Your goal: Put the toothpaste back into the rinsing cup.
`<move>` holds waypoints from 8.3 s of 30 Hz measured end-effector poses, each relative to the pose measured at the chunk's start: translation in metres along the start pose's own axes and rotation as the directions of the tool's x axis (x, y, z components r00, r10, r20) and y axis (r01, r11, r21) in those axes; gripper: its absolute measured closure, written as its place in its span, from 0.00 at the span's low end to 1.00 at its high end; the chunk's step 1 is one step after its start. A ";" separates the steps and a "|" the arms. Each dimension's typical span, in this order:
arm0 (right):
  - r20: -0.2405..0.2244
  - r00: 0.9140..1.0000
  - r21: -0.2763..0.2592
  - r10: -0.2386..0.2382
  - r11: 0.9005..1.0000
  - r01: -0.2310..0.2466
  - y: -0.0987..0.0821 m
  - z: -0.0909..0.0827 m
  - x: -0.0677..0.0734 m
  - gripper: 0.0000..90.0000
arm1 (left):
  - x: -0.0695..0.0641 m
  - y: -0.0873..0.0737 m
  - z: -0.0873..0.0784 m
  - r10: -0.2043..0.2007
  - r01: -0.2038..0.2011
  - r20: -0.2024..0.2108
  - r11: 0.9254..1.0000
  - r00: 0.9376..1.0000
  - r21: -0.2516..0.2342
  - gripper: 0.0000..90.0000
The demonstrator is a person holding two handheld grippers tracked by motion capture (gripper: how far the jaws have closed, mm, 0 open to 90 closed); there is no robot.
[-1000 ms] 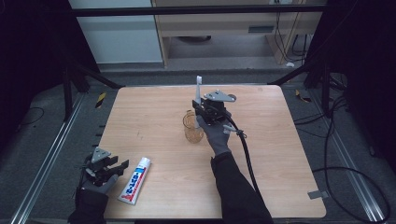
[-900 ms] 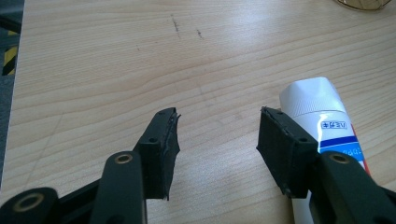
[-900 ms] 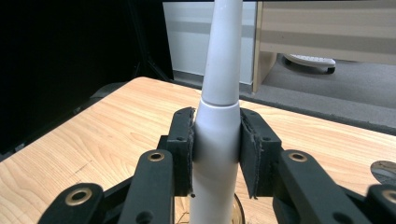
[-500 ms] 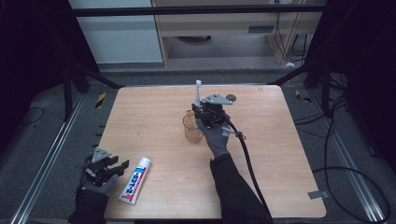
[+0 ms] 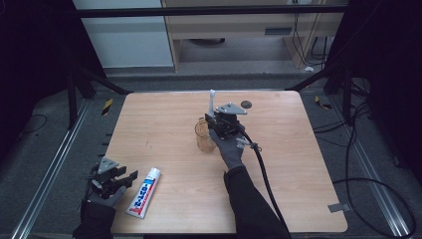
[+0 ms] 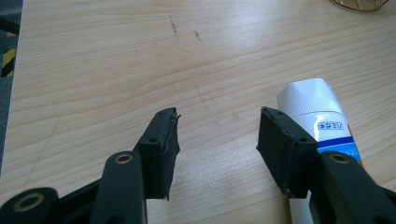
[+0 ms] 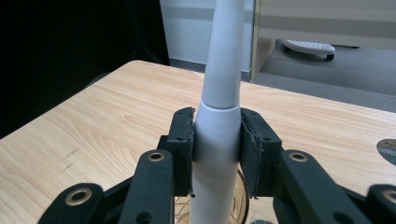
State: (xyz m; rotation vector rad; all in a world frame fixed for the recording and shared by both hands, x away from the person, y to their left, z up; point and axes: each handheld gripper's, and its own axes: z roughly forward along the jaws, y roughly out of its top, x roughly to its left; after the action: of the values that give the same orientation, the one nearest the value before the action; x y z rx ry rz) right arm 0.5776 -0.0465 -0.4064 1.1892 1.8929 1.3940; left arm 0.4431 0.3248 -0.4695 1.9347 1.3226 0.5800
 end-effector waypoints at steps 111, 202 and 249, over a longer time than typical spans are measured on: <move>0.194 0.979 -0.022 -0.056 0.998 0.061 -0.005 -0.079 -0.028 0.39 | -0.009 0.006 -0.007 0.018 -0.017 0.020 1.000 1.000 -0.018 0.51; 0.260 0.950 0.306 -0.171 0.948 0.087 -0.110 -0.161 -0.111 0.35 | -0.057 -0.001 -0.004 0.112 -0.156 0.143 0.926 0.983 0.344 0.40; 0.255 0.951 0.317 -0.175 0.944 0.088 -0.111 -0.160 -0.111 0.37 | -0.078 -0.008 -0.014 0.105 -0.187 0.232 0.912 0.967 0.365 1.00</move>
State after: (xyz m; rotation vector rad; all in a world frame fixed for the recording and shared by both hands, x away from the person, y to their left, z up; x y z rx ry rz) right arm 0.4656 -0.2324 -0.4651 1.2946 1.9829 0.8313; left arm 0.3995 0.2588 -0.4642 2.3574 1.2299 0.1827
